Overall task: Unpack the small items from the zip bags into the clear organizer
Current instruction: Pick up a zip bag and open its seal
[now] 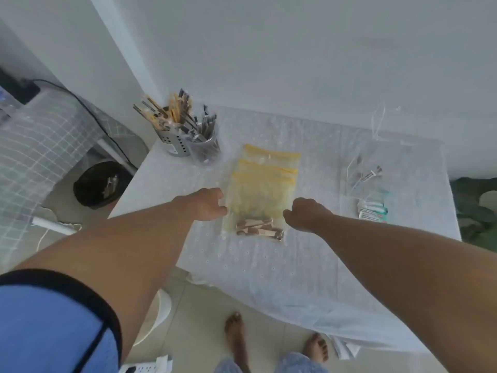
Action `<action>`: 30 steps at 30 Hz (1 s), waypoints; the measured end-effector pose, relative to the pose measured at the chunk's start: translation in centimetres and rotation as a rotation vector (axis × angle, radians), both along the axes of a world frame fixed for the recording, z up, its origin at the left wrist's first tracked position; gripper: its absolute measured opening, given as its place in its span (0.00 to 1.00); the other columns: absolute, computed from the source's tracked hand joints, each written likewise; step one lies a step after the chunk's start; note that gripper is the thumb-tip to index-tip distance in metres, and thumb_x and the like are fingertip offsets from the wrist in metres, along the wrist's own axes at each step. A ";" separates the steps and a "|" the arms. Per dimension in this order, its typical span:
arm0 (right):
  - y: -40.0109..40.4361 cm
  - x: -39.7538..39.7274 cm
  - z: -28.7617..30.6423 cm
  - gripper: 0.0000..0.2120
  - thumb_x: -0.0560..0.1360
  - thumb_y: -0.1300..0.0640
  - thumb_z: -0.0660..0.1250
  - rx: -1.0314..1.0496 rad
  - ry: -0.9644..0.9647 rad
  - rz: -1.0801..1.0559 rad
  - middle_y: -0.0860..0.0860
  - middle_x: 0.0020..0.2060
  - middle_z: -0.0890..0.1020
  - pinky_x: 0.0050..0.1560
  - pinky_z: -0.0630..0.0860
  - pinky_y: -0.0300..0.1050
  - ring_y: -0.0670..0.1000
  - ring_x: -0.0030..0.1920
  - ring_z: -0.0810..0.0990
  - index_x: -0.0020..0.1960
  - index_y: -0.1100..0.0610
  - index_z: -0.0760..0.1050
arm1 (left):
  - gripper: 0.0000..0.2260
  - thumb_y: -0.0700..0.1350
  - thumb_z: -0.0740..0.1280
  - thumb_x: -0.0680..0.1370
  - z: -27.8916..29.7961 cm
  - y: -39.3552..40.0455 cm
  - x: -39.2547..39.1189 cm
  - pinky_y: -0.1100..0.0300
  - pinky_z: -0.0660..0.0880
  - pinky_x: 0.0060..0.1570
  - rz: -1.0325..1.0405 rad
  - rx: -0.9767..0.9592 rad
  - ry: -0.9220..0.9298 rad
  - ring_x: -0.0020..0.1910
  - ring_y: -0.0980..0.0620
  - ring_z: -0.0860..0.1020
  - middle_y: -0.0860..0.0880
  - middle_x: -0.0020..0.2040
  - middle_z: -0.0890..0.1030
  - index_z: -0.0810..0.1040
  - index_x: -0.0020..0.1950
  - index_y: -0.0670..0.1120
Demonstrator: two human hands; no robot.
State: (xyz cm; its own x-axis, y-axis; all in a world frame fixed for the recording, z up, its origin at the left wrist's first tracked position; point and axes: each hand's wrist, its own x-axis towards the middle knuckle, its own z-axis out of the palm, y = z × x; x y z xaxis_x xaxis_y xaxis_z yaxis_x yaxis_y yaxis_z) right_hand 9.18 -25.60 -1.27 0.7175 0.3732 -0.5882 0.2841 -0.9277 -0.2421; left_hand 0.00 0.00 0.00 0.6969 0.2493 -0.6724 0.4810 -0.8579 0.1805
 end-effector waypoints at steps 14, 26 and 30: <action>1.2 0.3 -2.5 0.08 0.77 0.59 0.63 0.162 0.167 -0.380 0.54 0.37 0.77 0.30 0.72 0.41 0.52 0.33 0.75 0.40 0.60 0.71 | 0.30 0.58 0.64 0.78 -3.3 -1.4 0.7 0.52 0.72 0.59 0.299 -0.115 -0.061 0.60 0.45 0.74 0.44 0.68 0.72 0.64 0.75 0.42; 0.3 -0.2 -3.3 0.09 0.74 0.64 0.63 0.201 0.297 -0.476 0.59 0.41 0.86 0.40 0.83 0.46 0.58 0.44 0.87 0.46 0.65 0.82 | 0.12 0.52 0.65 0.80 -3.6 -2.8 0.7 0.50 0.79 0.52 0.527 -0.308 -0.128 0.48 0.45 0.85 0.42 0.47 0.86 0.76 0.44 0.44; -0.1 0.0 -2.8 0.09 0.75 0.66 0.62 0.225 0.263 -0.460 0.60 0.42 0.86 0.44 0.84 0.50 0.59 0.43 0.86 0.48 0.65 0.80 | 0.08 0.49 0.71 0.78 -3.5 -2.9 -0.3 0.56 0.77 0.45 0.596 -0.424 -0.137 0.42 0.54 0.85 0.47 0.45 0.86 0.77 0.50 0.46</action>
